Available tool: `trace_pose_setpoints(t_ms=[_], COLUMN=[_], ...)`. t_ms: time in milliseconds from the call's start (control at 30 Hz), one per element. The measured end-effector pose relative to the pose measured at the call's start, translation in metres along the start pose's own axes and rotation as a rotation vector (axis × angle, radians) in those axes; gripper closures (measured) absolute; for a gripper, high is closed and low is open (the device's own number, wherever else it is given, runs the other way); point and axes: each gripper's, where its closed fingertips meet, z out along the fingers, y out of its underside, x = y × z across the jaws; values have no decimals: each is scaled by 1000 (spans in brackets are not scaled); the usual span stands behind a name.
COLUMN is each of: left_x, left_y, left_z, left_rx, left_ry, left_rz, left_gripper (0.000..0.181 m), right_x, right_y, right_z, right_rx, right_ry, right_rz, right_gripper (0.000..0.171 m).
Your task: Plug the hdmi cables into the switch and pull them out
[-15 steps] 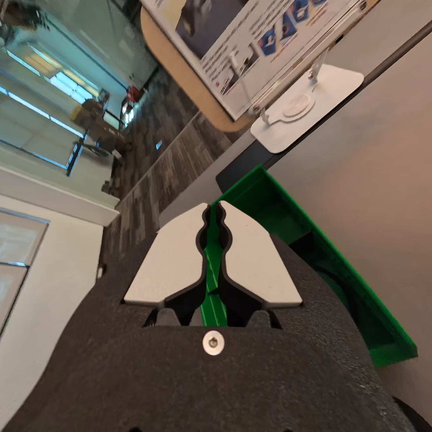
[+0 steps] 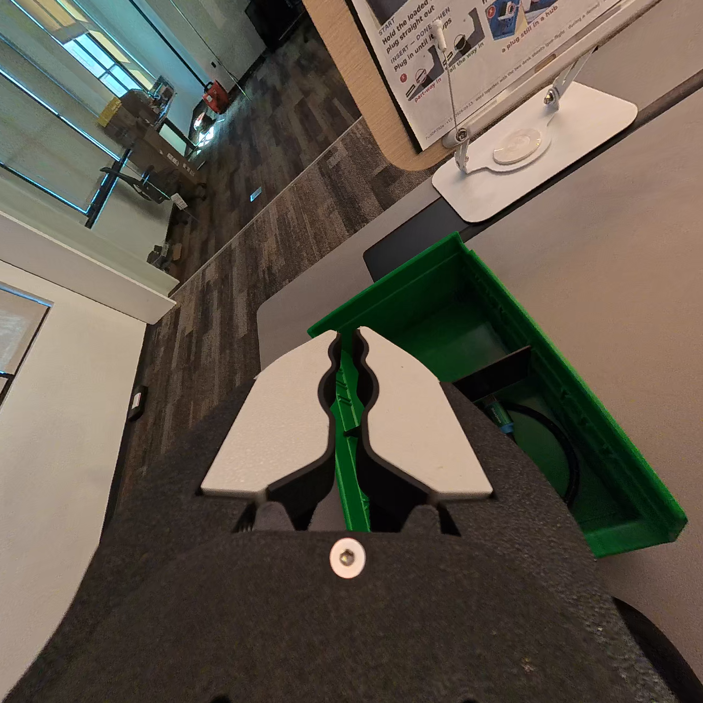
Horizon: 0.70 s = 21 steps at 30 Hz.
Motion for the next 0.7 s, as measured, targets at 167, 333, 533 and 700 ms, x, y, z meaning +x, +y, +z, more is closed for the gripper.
trace_pose_setpoints(t_ms=[167,333,533,700], left_x=[-4,-5,-1,1], left_y=[2,0,-6,-6], left_z=[-2,-4,-3,-2], left_rx=[3,12,21,20], left_ry=[-5,-14,-17,-19], left_rz=[-15,-13,9,20], left_gripper=[176,177,177,177], right_x=[-1,-8,-16,-15], right_y=[1,0,0,-4], right_z=[0,1,3,-13], right_rx=[-28,-44,-77,-45], right_ry=[-33,-39,-26,21], right_rz=[158,223,136,127], right_gripper=[163,163,164,165])
